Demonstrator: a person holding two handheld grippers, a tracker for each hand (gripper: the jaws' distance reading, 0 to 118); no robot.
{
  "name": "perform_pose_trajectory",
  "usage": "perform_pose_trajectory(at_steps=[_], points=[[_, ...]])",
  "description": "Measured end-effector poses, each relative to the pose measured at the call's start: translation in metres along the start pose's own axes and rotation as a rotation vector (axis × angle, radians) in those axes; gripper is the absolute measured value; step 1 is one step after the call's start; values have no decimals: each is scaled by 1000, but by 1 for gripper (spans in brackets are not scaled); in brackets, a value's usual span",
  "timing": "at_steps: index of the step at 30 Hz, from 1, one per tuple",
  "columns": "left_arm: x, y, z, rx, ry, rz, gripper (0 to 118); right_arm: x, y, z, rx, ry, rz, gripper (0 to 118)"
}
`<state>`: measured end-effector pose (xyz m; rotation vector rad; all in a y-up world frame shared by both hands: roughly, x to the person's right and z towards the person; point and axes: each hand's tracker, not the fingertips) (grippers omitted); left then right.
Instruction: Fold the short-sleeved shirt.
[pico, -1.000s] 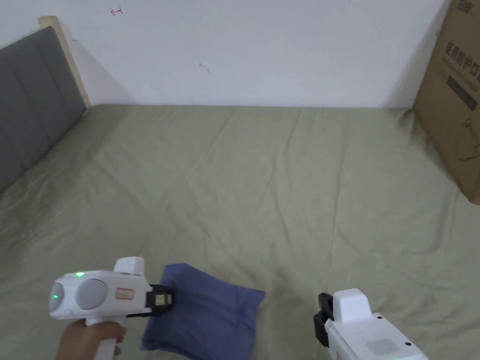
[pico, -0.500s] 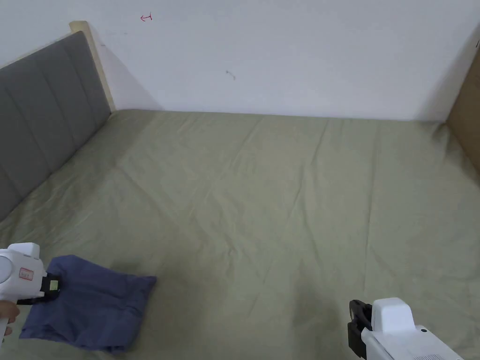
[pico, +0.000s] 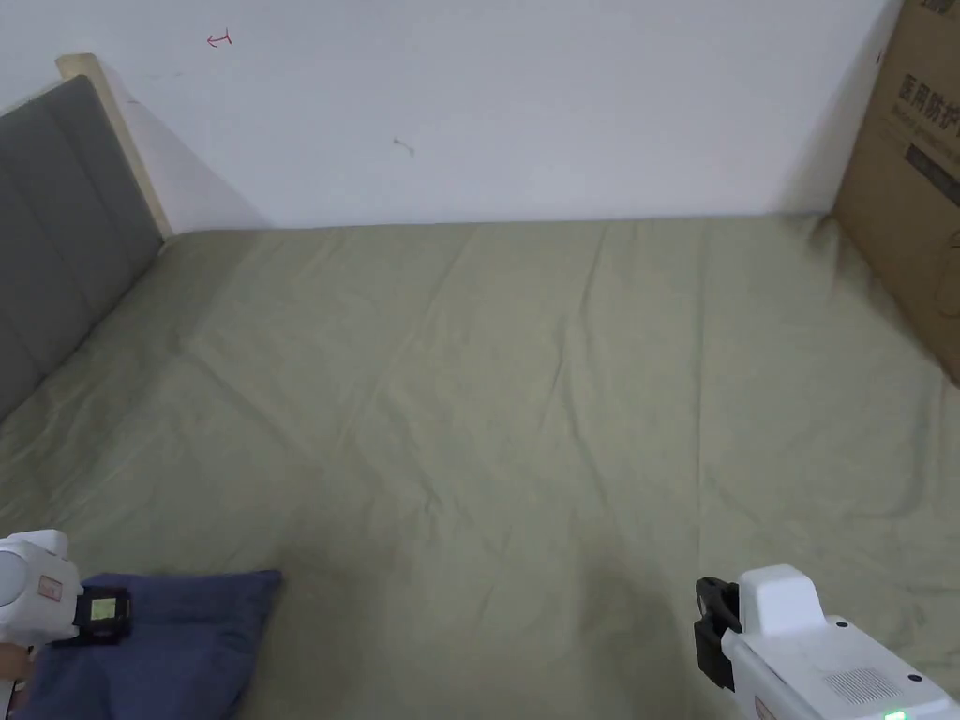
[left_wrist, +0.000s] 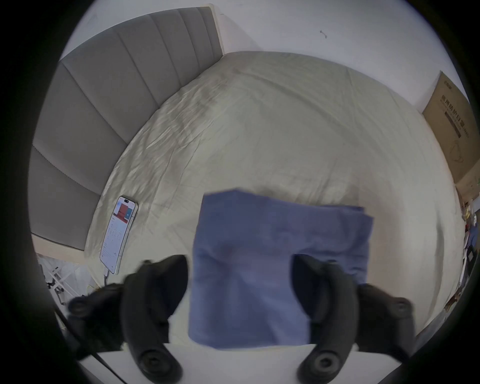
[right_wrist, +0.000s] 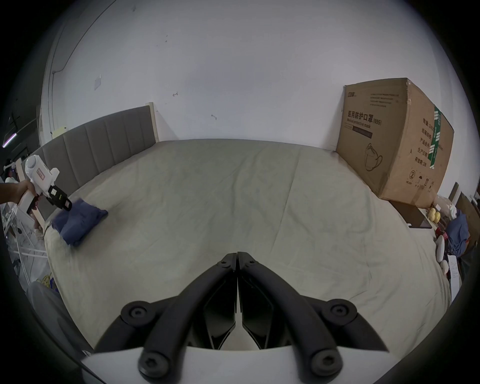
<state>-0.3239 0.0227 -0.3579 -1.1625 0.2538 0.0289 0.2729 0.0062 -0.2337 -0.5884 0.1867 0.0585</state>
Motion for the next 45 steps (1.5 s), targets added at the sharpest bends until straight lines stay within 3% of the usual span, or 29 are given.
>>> perform_pose_trajectory(at_steps=[1, 9, 15, 19, 28, 34, 36, 37, 38, 39, 45], points=[[2, 0, 7, 37, -23, 8, 102, 2, 2, 4, 9, -1, -4, 0], [30, 11, 80, 199, -85, -37, 102, 17, 41, 50, 124, -18, -20, 0], [54, 11, 164, 434, -95, -47, 101, 25, 95, 104, 258, -68, 3, 0], [83, -18, 237, 620, -94, -56, 101, 30, 127, 142, 345, -122, 14, 0], [156, -84, 313, 1010, -159, -55, 96, 37, 153, 202, 490, -196, 41, 0], [199, -119, 308, 1180, -190, 3, 79, 39, 146, 218, 527, -226, 52, 0], [209, -124, 303, 1200, -219, 1, 57, 39, 141, 221, 533, -226, 46, 0], [214, -128, 300, 1211, -228, -9, 38, 39, 139, 223, 536, -227, 44, 0], [219, -130, 298, 1212, -235, -19, 11, 39, 137, 223, 540, -231, 40, 0], [223, -131, 296, 1220, -244, -43, 1, 39, 135, 224, 542, -233, 39, 0], [236, -135, 292, 1196, -284, -71, 0, 41, 129, 225, 541, -238, 35, 0]])
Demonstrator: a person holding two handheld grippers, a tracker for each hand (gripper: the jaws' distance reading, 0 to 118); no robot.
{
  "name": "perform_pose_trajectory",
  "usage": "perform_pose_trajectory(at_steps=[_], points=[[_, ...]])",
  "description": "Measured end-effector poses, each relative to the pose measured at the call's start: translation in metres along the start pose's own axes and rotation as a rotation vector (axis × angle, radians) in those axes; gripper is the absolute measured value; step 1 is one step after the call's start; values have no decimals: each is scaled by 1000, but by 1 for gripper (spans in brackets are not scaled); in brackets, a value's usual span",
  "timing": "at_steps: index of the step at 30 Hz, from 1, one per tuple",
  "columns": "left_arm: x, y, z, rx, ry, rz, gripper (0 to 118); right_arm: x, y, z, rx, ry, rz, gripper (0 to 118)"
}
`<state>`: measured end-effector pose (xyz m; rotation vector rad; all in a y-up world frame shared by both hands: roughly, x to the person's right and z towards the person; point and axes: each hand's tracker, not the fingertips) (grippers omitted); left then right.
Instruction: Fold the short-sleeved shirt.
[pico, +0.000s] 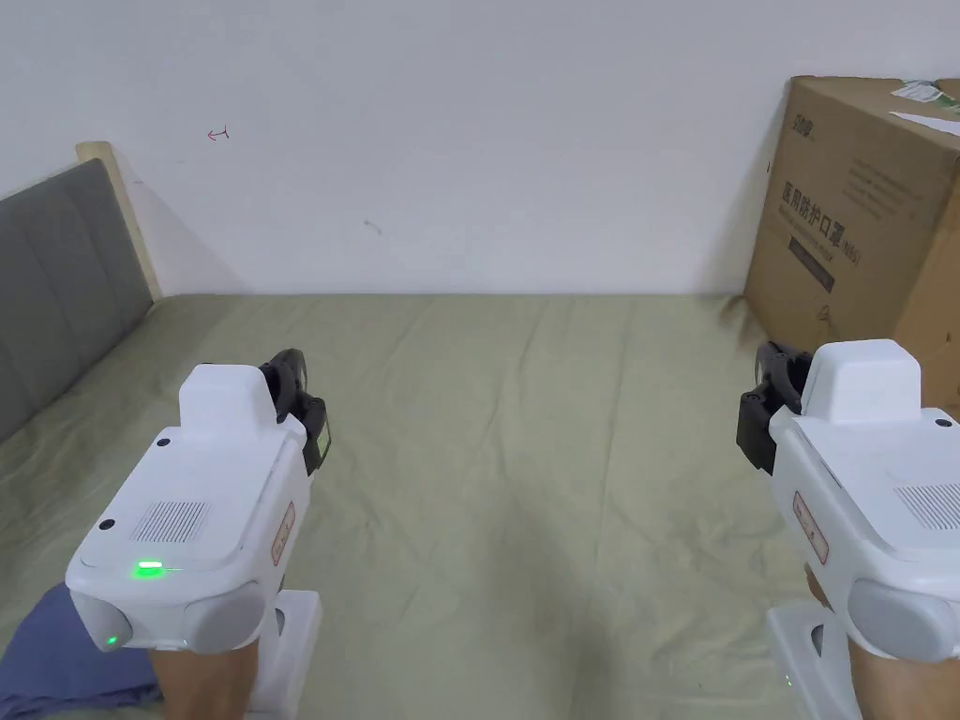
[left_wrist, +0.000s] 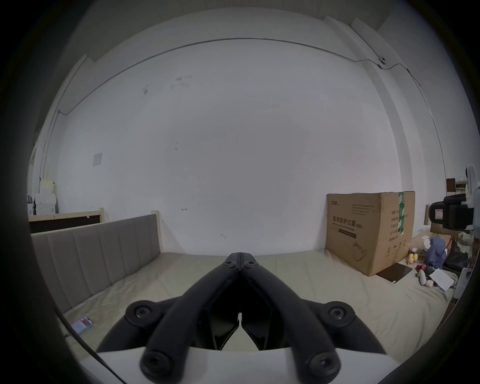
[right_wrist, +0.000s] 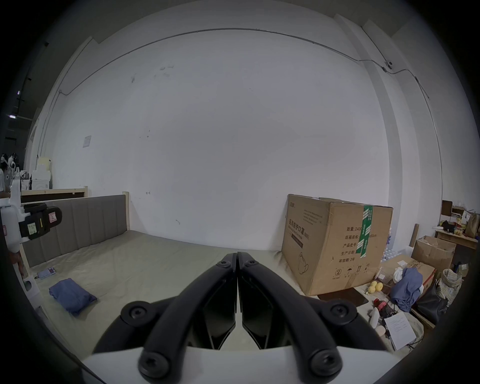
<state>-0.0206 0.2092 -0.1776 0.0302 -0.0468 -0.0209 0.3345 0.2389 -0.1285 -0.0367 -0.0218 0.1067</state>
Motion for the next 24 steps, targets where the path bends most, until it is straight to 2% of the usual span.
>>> perform_pose_trajectory(at_steps=[24], points=[[7, -1, -3, -25, -32, -16, 0, -1, -1, 0, 1, -8, 5, 0]])
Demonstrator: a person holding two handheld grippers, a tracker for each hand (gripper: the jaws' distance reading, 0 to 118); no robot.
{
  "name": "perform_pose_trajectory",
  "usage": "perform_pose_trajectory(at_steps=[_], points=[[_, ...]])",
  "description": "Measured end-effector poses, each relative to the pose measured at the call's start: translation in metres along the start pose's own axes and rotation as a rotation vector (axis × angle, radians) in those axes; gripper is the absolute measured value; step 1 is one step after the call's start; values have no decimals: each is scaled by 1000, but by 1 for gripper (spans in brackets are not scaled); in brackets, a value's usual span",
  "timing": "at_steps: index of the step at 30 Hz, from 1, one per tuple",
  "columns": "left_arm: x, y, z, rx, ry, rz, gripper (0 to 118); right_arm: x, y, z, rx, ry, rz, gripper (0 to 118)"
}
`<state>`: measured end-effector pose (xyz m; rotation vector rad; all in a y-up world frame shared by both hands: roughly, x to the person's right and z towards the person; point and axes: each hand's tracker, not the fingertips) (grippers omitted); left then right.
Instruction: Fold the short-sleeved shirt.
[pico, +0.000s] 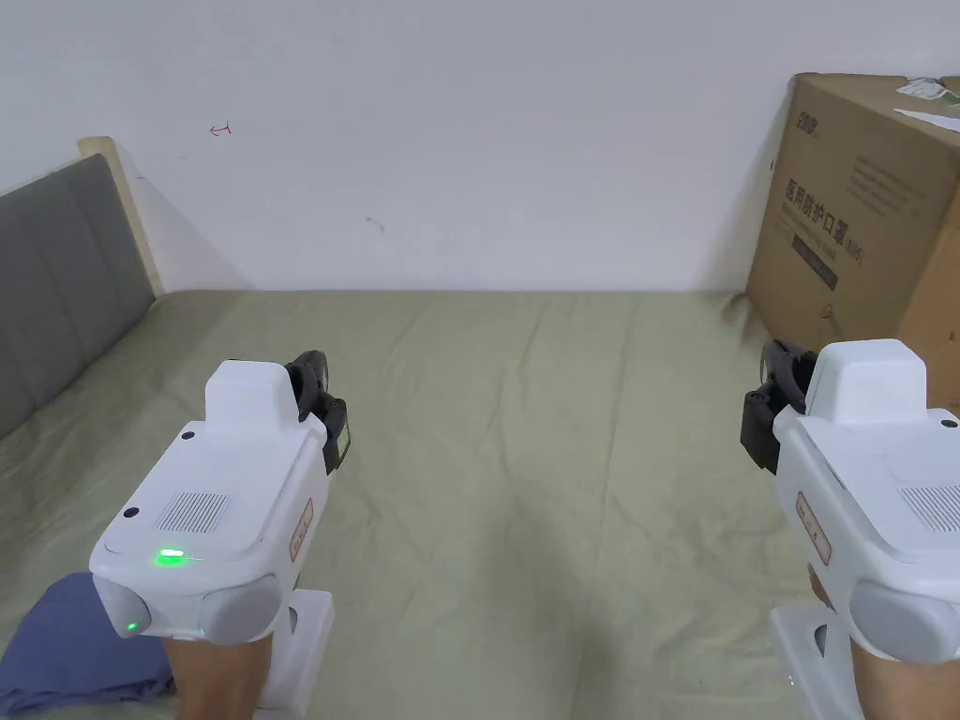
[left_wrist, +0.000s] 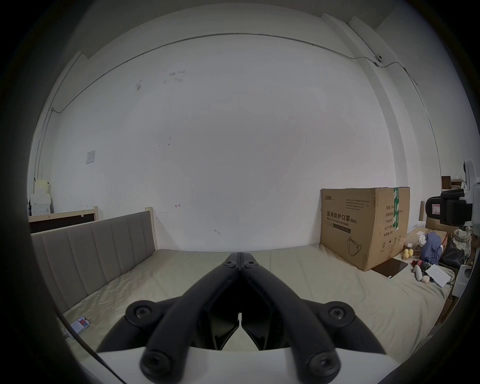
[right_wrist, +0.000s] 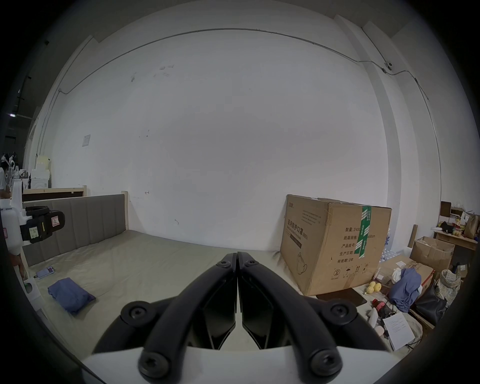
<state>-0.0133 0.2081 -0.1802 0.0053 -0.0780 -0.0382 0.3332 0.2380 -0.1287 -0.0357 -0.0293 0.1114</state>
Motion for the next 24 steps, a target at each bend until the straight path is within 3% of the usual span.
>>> perform_pose_trajectory(at_steps=[24], points=[[-1, 0, 1, -5, 7, -7, 0, -1, -1, 1, -5, 0, 1, 0]])
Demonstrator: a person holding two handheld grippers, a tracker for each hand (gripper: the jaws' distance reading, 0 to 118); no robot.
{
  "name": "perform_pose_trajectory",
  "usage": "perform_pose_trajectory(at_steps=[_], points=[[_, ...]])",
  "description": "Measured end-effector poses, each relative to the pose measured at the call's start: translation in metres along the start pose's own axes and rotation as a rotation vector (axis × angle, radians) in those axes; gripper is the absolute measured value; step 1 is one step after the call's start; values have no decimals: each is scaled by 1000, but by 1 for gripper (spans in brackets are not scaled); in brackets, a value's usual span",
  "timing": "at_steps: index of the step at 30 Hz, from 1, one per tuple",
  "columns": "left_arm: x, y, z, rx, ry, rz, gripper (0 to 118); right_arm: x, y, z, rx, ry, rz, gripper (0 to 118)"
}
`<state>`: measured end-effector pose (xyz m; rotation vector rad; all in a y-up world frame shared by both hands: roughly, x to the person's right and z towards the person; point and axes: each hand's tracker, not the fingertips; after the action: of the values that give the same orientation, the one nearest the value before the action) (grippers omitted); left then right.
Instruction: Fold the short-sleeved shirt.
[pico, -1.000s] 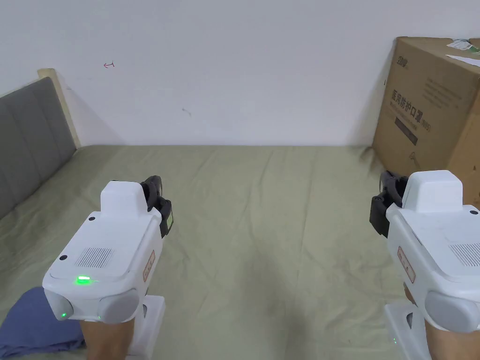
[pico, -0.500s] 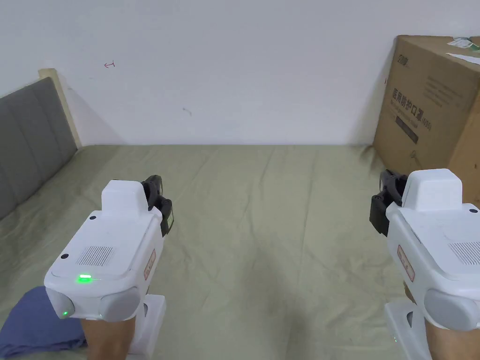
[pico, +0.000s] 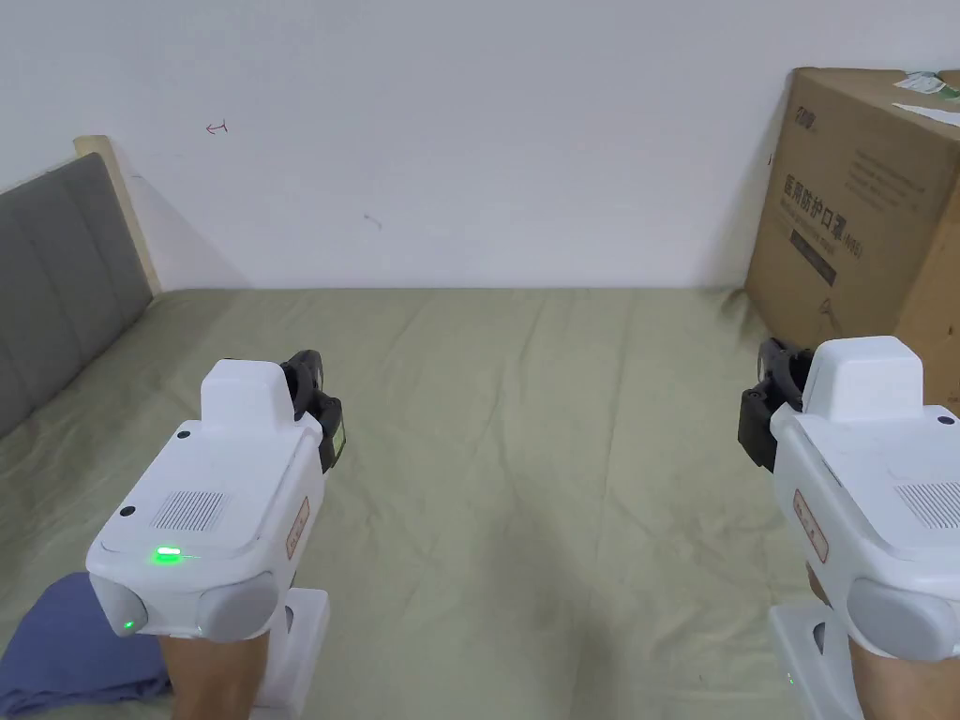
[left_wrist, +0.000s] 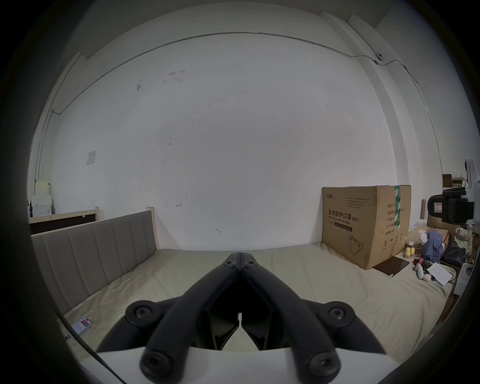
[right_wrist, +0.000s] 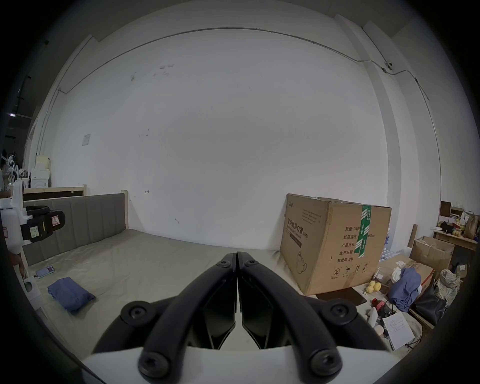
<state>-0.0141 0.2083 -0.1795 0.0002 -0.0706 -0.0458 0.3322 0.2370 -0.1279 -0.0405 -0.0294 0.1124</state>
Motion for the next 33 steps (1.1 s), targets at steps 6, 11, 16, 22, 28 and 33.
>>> perform_pose_trajectory(at_steps=[6, 11, 16, 22, 28, 33], points=[[-1, -2, -2, -5, 1, -3, 0, 0, 0, 0, -1, 2, -1, 0], [0, -2, -2, -9, 3, -10, 0, 0, 0, -1, 0, 2, 1, 0], [-2, -3, -4, -9, 4, -5, 0, 0, -1, -1, -1, 2, -2, 0], [-3, -4, -4, -12, 9, -3, 9, 0, -2, -1, -7, -7, -6, 5], [-2, -4, -7, -10, 52, -17, 117, 3, -4, 1, 7, -14, -28, 110], [2, 0, -1, 12, 49, -11, 118, 6, -5, 2, 5, -29, -40, 118]])
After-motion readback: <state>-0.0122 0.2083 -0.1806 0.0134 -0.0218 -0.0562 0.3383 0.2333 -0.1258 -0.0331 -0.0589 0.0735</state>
